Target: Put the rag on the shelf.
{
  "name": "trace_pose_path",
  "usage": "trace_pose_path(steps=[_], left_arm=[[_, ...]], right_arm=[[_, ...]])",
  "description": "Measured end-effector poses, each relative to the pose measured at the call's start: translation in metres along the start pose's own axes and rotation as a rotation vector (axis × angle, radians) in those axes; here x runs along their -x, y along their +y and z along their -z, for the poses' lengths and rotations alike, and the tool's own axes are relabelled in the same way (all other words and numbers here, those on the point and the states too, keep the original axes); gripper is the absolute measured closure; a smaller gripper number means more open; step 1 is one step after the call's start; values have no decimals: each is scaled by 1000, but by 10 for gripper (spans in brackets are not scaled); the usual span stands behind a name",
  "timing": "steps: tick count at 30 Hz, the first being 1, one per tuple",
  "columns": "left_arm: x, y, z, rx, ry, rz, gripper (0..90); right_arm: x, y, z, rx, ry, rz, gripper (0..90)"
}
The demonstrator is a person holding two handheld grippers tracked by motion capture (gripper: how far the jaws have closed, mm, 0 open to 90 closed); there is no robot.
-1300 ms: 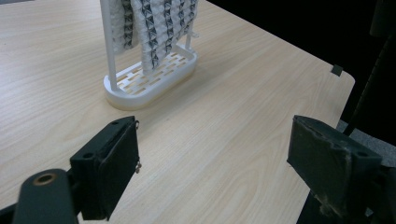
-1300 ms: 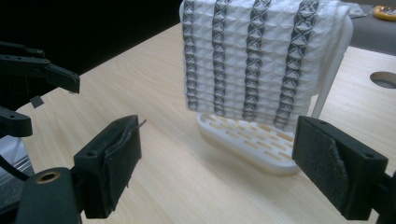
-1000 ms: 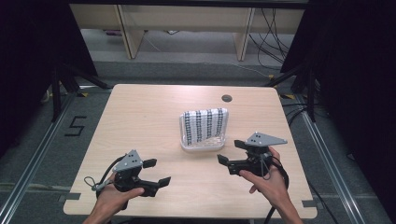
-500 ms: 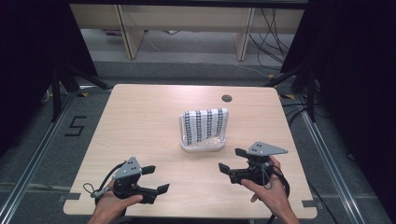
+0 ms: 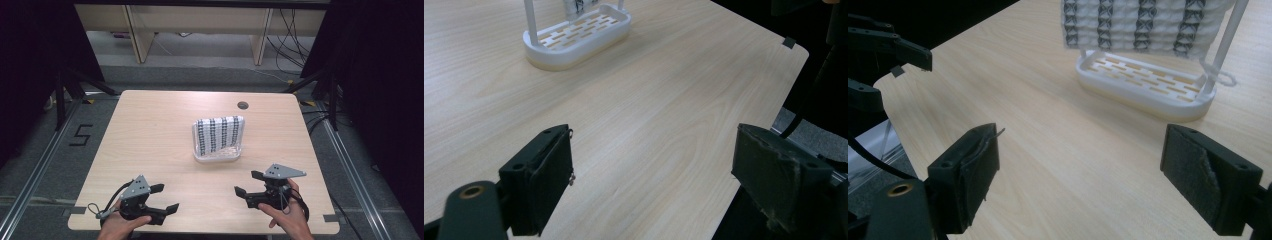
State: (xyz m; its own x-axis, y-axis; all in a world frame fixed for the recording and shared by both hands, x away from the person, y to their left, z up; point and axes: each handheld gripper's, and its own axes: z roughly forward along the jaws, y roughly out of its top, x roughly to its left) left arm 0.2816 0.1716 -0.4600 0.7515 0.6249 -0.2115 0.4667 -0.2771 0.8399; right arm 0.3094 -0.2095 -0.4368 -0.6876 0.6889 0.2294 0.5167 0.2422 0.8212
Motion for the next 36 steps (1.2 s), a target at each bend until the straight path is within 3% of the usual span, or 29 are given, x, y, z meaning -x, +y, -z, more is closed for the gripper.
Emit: trace_pose_path(steps=[1, 3, 4, 8, 9, 10, 12, 13, 15, 16, 17, 18, 20, 21, 22, 23, 25, 28, 29, 31, 34, 35, 36], left_arm=[[1, -1, 0, 1, 6, 5, 157], [1, -4, 0, 11, 3, 3, 157], [2, -5, 1, 2, 12, -7, 157], [3, -12, -1, -20, 18, -21, 157], [3, -15, -3, -7, 17, -16, 157], [3, -17, -3, -20, 25, -19, 157], [4, -21, -4, -23, 25, -25, 156], [3, -22, -4, -33, 32, -37, 156], [3, -25, -3, -41, 40, -49, 157], [4, -26, -3, -45, 39, -44, 156], [4, -27, -3, -42, 39, -43, 156], [4, -27, -3, -43, 39, -47, 156], [5, -28, -4, -42, 38, -36, 157], [5, -29, -4, -38, 38, -40, 157], [5, -29, -4, -38, 39, -40, 157], [5, -28, -4, -41, 36, -45, 156], [6, -29, -4, -52, 41, -51, 157], [8, -31, -4, -55, 37, -53, 157], [6, -32, -3, -78, 44, -77, 157], [9, -33, -6, -56, 36, -48, 157], [7, -34, -7, -66, 41, -55, 157], [7, -34, -7, -76, 41, -57, 156], [7, -34, -8, -74, 38, -50, 157]], right_arm=[[-1, -1, 1, -9, 0, -10, 170], [0, -6, 0, -3, 0, 17, 170], [-3, -9, 0, -7, 8, -13, 170], [-2, -18, -2, -19, 3, 9, 169], [-2, -20, -2, -15, 21, 13, 169], [-7, -23, 1, -37, 1, -29, 169], [-5, -27, 0, -30, -2, 12, 168], [-9, -30, 0, -33, 6, -20, 168], [-6, -33, 0, -27, 2, 27, 168], [-11, -36, 2, -57, 5, -33, 168], [-7, -37, 1, -35, 4, 30, 168], [-9, -40, 1, -37, 8, -1, 168], [-11, -42, 2, -56, 3, -20, 168], [-9, -44, 2, -44, 15, -3, 168], [-12, -47, 2, -50, 13, -29, 168], [-11, -47, 3, -54, 7, 1, 168], [-12, -50, 3, -68, 2, -9, 168], [-11, -53, 3, -67, -6, 27, 168], [-11, -53, 3, -70, -5, 25, 167], [-11, -54, 3, -79, -12, 15, 167], [-10, -55, 2, -75, -12, 24, 168], [-12, -55, 2, -83, -10, -14, 167], [-9, -55, 1, -75, -9, 15, 167]])
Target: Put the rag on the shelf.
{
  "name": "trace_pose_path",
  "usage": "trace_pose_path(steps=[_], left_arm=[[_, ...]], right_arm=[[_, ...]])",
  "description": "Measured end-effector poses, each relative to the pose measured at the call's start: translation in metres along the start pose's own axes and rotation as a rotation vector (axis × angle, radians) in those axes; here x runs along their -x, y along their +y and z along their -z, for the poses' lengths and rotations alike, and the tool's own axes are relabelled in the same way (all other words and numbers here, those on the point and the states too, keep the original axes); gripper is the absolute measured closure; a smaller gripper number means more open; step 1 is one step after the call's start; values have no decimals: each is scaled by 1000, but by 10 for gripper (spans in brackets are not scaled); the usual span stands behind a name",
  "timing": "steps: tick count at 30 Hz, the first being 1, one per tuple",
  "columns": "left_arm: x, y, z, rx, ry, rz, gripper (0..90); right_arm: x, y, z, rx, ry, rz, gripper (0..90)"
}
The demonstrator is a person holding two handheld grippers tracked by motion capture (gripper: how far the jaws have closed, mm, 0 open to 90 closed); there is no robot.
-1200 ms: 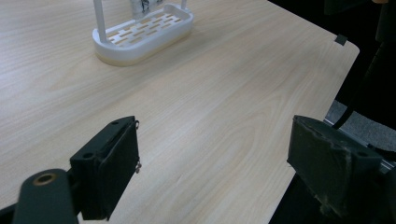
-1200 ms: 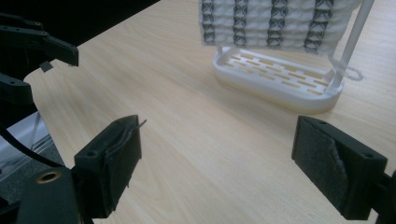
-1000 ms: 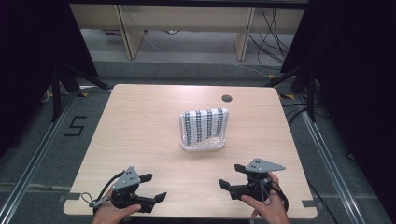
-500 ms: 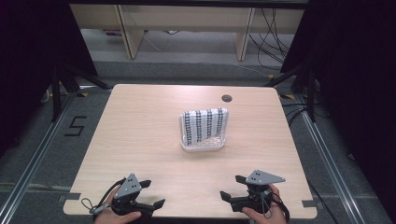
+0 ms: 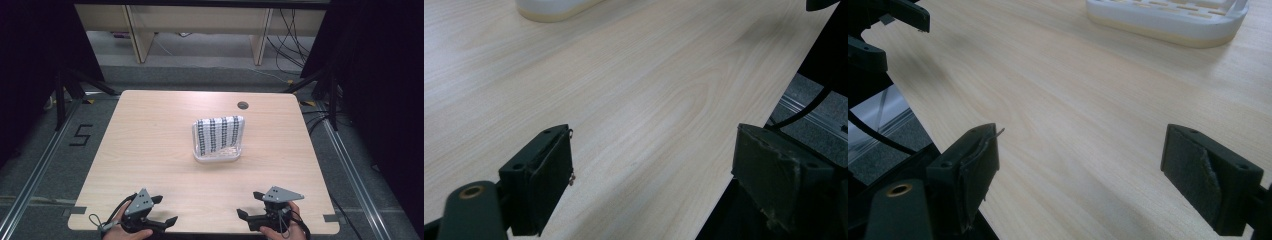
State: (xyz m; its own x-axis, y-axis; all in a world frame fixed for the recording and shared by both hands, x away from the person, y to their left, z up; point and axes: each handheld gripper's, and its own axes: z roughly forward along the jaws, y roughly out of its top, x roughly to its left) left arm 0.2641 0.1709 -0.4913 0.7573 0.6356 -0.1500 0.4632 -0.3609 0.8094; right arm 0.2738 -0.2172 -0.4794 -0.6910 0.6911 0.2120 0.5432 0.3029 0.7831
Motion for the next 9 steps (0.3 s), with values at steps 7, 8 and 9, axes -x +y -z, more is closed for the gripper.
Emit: trace_pose_path(steps=[7, 8, 9], left_arm=[[1, -1, -1, -4, 8, 7, 157], [-1, -1, -1, -7, 9, -10, 156], [-1, -1, -2, 10, 5, 3, 157]], right_arm=[[2, 0, 0, -1, -19, 16, 167], [2, -1, 0, -6, -16, -2, 167], [1, -1, -1, 0, -8, -10, 167]])
